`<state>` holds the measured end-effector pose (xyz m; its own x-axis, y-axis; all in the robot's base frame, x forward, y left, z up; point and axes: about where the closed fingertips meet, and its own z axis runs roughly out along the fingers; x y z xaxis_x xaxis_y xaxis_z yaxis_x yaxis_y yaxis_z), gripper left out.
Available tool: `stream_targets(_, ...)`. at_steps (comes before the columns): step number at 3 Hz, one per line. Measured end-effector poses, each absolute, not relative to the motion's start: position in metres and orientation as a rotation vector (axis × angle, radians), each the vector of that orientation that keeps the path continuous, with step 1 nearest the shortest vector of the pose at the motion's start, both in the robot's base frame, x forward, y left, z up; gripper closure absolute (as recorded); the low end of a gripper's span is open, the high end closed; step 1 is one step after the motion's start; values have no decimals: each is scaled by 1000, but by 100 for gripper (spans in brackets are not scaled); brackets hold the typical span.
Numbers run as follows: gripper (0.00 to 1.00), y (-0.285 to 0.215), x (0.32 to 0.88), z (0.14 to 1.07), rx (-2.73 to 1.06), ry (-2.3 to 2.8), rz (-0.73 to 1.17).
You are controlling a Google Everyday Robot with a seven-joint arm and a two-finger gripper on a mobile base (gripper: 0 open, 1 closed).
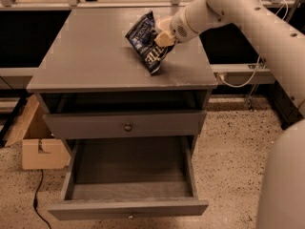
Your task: Pick blue chip bag from middle drawer and place on counter
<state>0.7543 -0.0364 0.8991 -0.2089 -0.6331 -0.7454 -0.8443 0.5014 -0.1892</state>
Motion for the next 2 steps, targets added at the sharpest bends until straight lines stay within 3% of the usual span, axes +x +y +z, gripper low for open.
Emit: stream_targets(2,35,-5,770,883,-1282,2011,370)
